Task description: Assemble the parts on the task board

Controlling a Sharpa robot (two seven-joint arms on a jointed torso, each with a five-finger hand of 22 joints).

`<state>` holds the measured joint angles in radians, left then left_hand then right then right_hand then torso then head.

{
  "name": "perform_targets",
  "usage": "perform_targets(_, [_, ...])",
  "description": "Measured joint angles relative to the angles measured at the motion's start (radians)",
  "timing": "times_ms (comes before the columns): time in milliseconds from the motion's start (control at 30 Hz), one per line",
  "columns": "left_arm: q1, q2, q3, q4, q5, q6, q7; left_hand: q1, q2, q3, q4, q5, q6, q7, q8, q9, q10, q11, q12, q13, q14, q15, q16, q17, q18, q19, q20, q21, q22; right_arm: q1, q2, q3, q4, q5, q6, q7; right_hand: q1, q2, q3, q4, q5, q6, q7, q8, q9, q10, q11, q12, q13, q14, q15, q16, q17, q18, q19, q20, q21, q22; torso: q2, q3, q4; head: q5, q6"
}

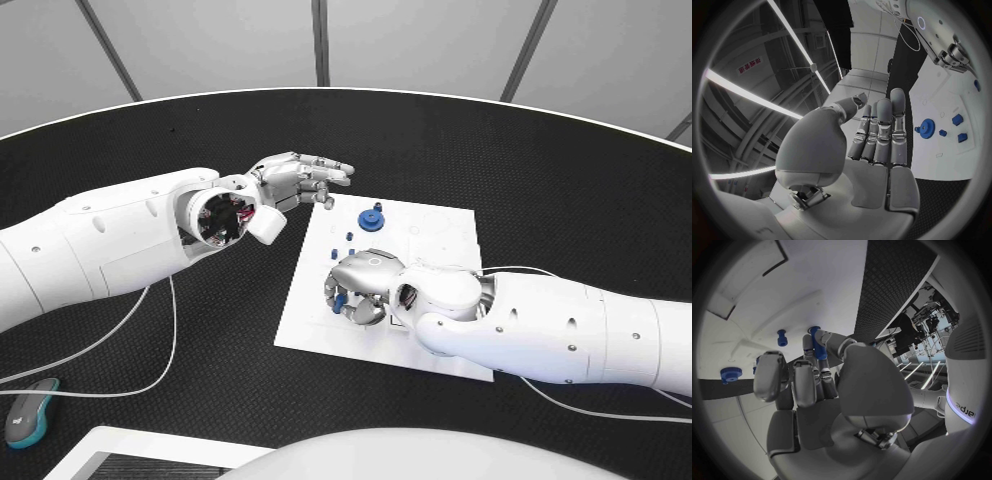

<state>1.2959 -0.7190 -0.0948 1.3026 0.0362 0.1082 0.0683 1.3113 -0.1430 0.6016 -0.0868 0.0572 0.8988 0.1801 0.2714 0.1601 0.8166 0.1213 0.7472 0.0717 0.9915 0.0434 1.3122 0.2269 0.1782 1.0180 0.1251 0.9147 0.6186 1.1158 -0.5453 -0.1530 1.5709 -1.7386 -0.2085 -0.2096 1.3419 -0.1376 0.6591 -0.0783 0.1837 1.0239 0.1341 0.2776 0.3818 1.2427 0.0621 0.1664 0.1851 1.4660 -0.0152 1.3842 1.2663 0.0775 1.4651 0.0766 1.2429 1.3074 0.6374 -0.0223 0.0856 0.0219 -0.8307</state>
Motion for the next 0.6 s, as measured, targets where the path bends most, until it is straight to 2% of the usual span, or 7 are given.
perform_targets(267, [0.000,-0.001,0.000,0.000,0.000,0.000,-0.002,0.000,0.000,0.000,0.000,0.000,0.000,0.000,-0.005,0.000,-0.004,0.004,0.000,0.000,0.000,0.000,0.000,0.000,0.000,0.004,0.004,0.000,-0.003,0.000,0.001,0.000,-0.003,0.000,0.018,-0.015,-0.006,0.006,-0.006,0.001,-0.001,0.000,0.000,0.003,0.002,0.000,0.000,-0.006,0.002,0.000,0.000,-0.006,-0.016,0.000,0.000,0.000,-0.012,0.000,0.000,0.0006,0.0000,0.000,-0.001])
perform_targets(467, [0.000,0.000,0.000,0.000,0.000,0.003,-0.005,0.000,0.000,0.000,0.000,0.000,0.000,0.000,-0.005,0.000,-0.004,0.004,0.000,0.000,0.000,0.000,0.000,0.000,0.000,0.004,0.004,0.000,-0.003,0.000,0.001,0.000,-0.002,0.000,0.018,-0.017,-0.018,-0.005,-0.018,0.004,-0.001,-0.019,0.018,-0.012,0.001,-0.023,0.012,-0.024,0.006,0.000,0.000,-0.008,-0.018,0.000,0.000,0.000,-0.023,0.000,0.000,0.0005,-0.0001,0.000,-0.001])
perform_targets(600, [0.000,0.000,0.000,0.000,0.000,0.004,-0.006,0.000,0.000,-0.003,0.003,0.000,0.000,0.000,-0.004,0.000,-0.007,0.000,0.000,0.001,0.000,0.000,-0.004,0.000,0.000,0.004,0.004,0.000,-0.003,0.000,0.002,0.000,-0.003,0.000,0.014,-0.013,-0.034,-0.004,-0.018,0.004,0.000,-0.038,0.020,-0.021,-0.004,-0.045,0.016,-0.035,0.005,0.000,0.000,-0.012,-0.018,0.000,0.000,0.000,-0.023,0.000,0.000,0.0005,-0.0003,0.000,-0.002])
